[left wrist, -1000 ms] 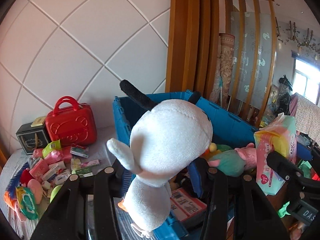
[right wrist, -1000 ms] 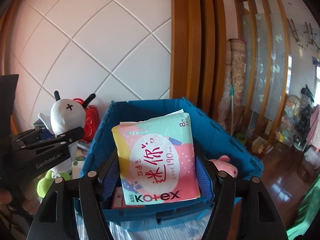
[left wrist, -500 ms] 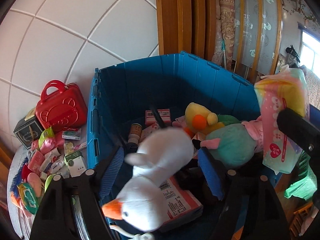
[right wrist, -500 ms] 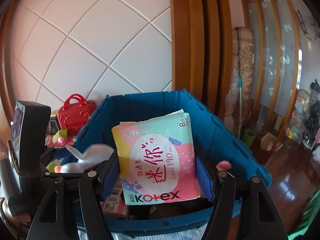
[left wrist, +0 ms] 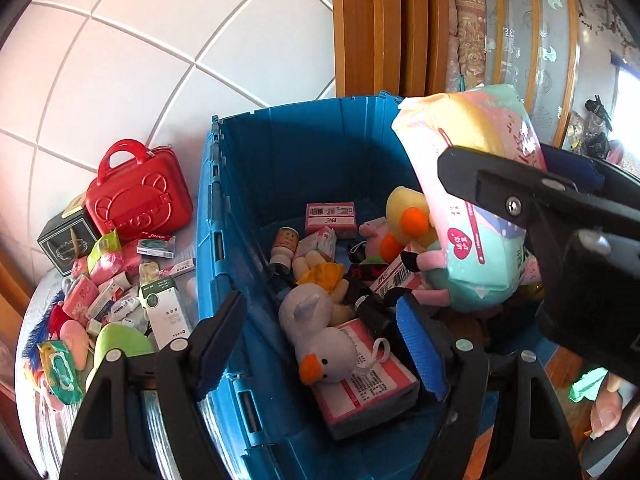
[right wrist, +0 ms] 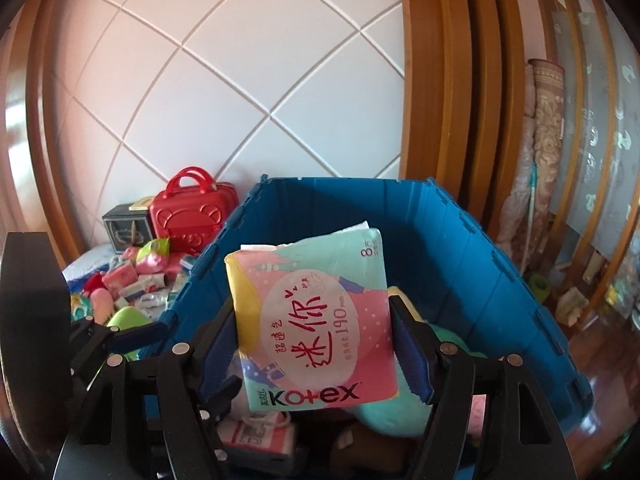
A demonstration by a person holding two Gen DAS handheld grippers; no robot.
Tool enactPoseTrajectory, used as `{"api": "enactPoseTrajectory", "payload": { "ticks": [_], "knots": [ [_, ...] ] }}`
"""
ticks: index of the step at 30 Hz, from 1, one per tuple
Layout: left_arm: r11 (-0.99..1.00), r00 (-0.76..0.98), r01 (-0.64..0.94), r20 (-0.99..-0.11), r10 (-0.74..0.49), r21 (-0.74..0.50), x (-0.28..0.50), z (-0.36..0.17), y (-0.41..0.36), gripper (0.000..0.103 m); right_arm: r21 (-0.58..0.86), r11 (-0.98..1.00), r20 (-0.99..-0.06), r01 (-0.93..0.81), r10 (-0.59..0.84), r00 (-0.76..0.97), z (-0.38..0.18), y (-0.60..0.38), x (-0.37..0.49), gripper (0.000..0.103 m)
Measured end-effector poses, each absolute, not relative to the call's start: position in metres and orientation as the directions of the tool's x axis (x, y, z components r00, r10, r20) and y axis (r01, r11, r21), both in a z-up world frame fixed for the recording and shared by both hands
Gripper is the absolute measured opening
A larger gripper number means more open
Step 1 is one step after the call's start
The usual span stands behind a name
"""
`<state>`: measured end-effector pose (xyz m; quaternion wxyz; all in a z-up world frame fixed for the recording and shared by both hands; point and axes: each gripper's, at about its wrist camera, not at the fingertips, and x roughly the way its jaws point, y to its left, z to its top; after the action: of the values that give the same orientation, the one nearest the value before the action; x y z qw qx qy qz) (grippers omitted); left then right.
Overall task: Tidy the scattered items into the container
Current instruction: 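Withdraw both tools from the crate back toward the pile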
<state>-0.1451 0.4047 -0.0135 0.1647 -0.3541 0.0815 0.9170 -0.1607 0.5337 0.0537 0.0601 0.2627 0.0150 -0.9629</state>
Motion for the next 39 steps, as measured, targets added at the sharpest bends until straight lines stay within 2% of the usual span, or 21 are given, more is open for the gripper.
{"api": "enactPoseTrajectory", "payload": {
  "ticks": [3,14,17,19,20,27,39],
  "knots": [
    [-0.933,-0.698,-0.359,-0.673,0.245,0.033,-0.142,-0.013,0.405,0.077,-0.008,-0.993,-0.491,0.122,-0.102,-0.865,0.058,0.53,-0.153,0.078],
    [-0.929,-0.713,-0.369,-0.647,0.269,0.02,-0.133,-0.005,0.407,0.077,-0.017,-0.998,-0.479,0.066,-0.05,-0.876,0.065,0.546,-0.129,0.079],
    [-0.933,-0.729,-0.358,-0.631,0.264,0.023,-0.126,0.0,0.403,0.077,-0.011,-0.998,-0.47,0.055,-0.043,-0.882,0.067,0.552,-0.119,0.089],
    [-0.936,-0.743,-0.351,-0.615,0.264,0.022,-0.119,0.004,0.399,0.077,-0.004,-0.999,-0.458,0.045,-0.038,-0.888,0.069,0.556,-0.109,0.1],
    [-0.938,-0.75,-0.347,-0.607,0.263,0.022,-0.115,0.006,0.397,0.077,-0.002,-0.999,-0.451,0.039,-0.034,-0.892,0.07,0.558,-0.105,0.102],
    [-0.956,-0.783,-0.294,-0.578,0.231,0.016,-0.09,0.013,0.38,0.077,0.029,-0.999,-0.435,0.026,-0.036,-0.9,0.071,0.568,-0.084,0.103],
    [-0.99,-0.816,-0.141,-0.568,0.108,0.014,-0.052,0.012,0.343,0.078,0.022,-0.989,-0.427,0.145,-0.14,-0.893,0.063,0.55,-0.061,0.103]
  ]
}}
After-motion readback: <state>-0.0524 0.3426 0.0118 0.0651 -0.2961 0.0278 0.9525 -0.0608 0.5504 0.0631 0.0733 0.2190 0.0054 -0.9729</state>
